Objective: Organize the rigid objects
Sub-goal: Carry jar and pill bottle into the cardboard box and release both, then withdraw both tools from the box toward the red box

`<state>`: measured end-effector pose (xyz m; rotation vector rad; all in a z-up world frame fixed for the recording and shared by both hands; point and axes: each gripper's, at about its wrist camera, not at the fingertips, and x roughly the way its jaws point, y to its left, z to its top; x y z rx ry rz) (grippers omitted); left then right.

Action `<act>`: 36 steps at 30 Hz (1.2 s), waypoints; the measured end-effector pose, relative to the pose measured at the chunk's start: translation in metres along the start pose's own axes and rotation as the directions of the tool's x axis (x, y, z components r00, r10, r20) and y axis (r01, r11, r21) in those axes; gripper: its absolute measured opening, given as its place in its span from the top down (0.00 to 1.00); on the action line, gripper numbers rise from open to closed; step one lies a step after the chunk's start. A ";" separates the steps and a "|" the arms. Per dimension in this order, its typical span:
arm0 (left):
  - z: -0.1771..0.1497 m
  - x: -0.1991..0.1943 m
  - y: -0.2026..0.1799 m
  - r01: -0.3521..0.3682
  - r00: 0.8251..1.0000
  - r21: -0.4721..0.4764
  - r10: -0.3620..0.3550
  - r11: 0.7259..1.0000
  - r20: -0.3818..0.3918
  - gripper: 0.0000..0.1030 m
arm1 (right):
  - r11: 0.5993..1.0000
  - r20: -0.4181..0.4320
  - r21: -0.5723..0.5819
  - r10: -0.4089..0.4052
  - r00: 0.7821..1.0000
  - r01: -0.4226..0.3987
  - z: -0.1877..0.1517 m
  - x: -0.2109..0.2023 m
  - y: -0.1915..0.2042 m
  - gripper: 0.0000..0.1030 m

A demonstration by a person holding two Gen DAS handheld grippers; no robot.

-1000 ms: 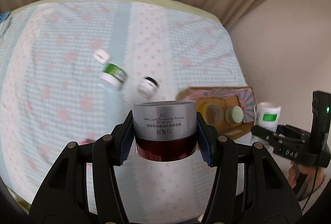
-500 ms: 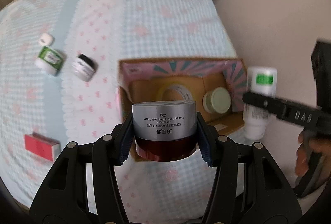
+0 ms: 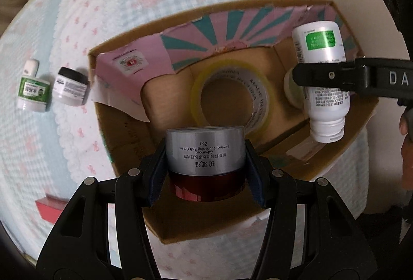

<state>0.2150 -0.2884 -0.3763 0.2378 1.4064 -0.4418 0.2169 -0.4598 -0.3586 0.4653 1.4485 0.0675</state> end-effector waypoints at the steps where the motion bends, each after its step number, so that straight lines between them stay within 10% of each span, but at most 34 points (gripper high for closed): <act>1: 0.001 0.001 0.000 -0.004 1.000 0.011 0.004 1.000 0.003 0.51 | 1.000 -0.005 0.008 0.003 1.000 -0.003 0.000 0.002 -0.002 0.53; 3: 0.002 -0.001 0.001 0.003 1.000 0.017 -0.003 1.000 0.015 0.49 | 1.000 -0.018 0.019 0.018 1.000 -0.018 0.000 0.006 -0.005 0.52; 6: 0.003 -0.011 0.005 0.022 0.999 0.000 -0.022 1.000 0.027 0.01 | 0.999 -0.010 0.012 0.048 0.999 -0.048 0.000 0.006 -0.004 0.48; 9: -0.004 -0.019 0.012 0.033 0.999 -0.024 -0.032 0.999 0.038 0.00 | 0.999 -0.006 -0.006 0.047 0.999 -0.047 0.001 0.001 0.002 0.00; 36: -0.056 -0.100 0.044 0.003 0.991 -0.088 0.008 0.996 0.131 0.00 | 0.995 0.102 -0.055 -0.075 0.992 0.081 -0.034 -0.054 0.022 0.00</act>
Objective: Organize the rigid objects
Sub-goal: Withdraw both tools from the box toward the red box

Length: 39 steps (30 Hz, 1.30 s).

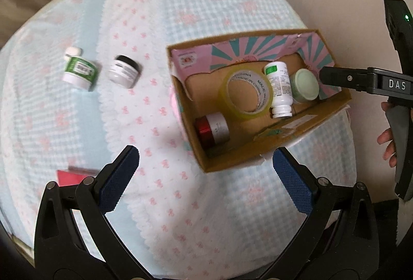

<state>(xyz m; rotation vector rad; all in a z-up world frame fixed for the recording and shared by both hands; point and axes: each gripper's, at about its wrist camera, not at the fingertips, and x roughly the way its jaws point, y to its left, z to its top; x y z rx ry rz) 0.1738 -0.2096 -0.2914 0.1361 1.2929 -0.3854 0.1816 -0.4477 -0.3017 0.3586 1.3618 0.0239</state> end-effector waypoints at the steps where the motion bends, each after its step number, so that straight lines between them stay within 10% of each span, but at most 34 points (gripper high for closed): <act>1: -0.003 -0.009 0.004 -0.003 1.000 -0.006 0.003 1.000 0.014 0.00 | 1.000 0.013 0.000 0.003 1.000 -0.003 -0.002 -0.007 0.004 0.00; 15: -0.058 -0.096 0.074 -0.066 0.988 -0.207 0.092 0.976 0.121 0.00 | 0.989 0.145 -0.146 -0.011 0.989 0.033 -0.032 -0.075 0.083 0.00; 39: -0.104 -0.119 0.215 -0.103 0.979 -0.601 0.189 0.793 0.082 0.00 | 0.885 0.117 -0.463 0.012 0.993 0.044 -0.002 -0.049 0.258 0.00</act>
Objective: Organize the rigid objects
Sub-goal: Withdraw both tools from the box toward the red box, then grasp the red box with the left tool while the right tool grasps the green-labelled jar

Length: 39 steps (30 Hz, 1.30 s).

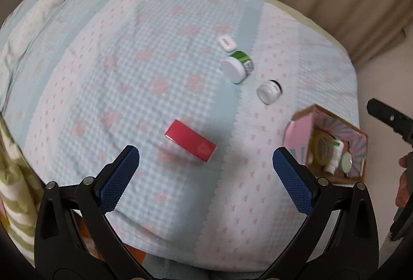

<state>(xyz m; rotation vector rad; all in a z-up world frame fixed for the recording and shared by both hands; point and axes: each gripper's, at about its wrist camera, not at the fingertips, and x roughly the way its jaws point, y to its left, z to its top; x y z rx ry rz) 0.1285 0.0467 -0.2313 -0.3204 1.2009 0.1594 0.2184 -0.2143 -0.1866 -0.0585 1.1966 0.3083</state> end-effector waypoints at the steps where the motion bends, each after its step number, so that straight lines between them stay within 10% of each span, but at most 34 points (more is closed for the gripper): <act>1: 0.002 0.006 0.003 -0.005 1.000 -0.019 0.005 1.000 -0.007 0.00 | 1.000 -0.007 -0.009 0.005 1.000 -0.005 0.006 0.005 0.002 0.00; 9: 0.001 0.074 0.040 -0.058 0.994 -0.244 0.034 0.968 -0.103 0.00 | 0.986 -0.078 -0.164 0.009 0.997 -0.021 0.056 0.075 0.027 0.00; 19: -0.022 0.173 0.064 -0.105 0.974 -0.530 -0.020 0.841 -0.225 0.08 | 0.936 -0.201 -0.348 -0.013 0.980 -0.059 0.084 0.192 0.069 0.00; 36: -0.019 0.248 0.054 -0.174 0.956 -0.645 -0.029 0.744 -0.291 0.44 | 0.806 -0.341 -0.584 -0.138 0.930 -0.095 0.101 0.321 0.101 0.01; 39: -0.025 0.254 0.061 -0.182 0.948 -0.669 -0.051 0.721 -0.313 0.51 | 0.795 -0.360 -0.599 -0.156 0.920 -0.100 0.102 0.335 0.104 0.16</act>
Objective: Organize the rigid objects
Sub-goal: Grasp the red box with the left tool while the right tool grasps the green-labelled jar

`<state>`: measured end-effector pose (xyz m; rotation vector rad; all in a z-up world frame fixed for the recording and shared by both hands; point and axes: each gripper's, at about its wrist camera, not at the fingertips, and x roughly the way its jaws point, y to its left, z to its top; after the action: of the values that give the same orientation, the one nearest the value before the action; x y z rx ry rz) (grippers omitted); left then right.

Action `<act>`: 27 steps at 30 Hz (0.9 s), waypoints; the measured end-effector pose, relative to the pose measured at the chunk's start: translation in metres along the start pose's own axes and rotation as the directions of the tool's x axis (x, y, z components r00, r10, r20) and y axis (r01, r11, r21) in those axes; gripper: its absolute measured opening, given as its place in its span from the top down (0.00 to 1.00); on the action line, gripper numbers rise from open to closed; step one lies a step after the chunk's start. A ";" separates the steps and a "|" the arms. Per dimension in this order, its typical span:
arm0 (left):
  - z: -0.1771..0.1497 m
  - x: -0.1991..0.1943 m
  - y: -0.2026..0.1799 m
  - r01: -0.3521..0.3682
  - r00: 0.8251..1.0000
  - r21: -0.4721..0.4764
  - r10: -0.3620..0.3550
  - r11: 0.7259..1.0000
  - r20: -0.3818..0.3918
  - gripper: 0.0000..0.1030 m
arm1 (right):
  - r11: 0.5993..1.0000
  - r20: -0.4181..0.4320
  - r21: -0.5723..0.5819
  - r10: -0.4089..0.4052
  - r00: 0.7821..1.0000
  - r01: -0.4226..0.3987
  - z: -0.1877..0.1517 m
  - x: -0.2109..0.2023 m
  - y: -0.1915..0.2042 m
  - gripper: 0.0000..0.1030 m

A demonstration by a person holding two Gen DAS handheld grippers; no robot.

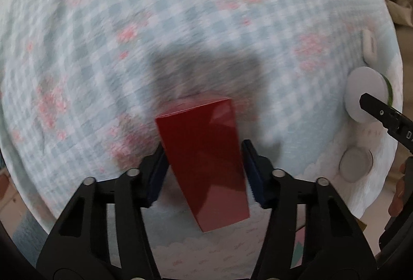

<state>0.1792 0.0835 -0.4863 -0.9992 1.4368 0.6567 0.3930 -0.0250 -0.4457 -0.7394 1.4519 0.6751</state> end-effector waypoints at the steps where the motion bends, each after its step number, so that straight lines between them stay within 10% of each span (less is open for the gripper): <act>1: 0.000 0.002 0.001 0.006 1.000 -0.007 -0.006 1.000 -0.004 0.52 | 1.000 -0.009 -0.007 -0.001 1.000 0.001 0.003 0.004 0.002 0.22; 6: -0.003 0.004 0.001 0.006 1.000 -0.002 -0.006 1.000 -0.007 0.55 | 0.998 -0.037 -0.059 -0.033 0.999 0.031 0.011 0.022 0.011 0.48; 27: 0.015 -0.082 0.020 0.081 0.990 0.221 -0.104 0.972 0.094 0.63 | 0.998 0.067 0.058 -0.008 0.998 0.004 -0.021 -0.015 0.039 0.49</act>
<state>0.1628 0.1224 -0.4111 -0.8425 1.3293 0.4664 0.3491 -0.0172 -0.4313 -0.6700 1.4018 0.6444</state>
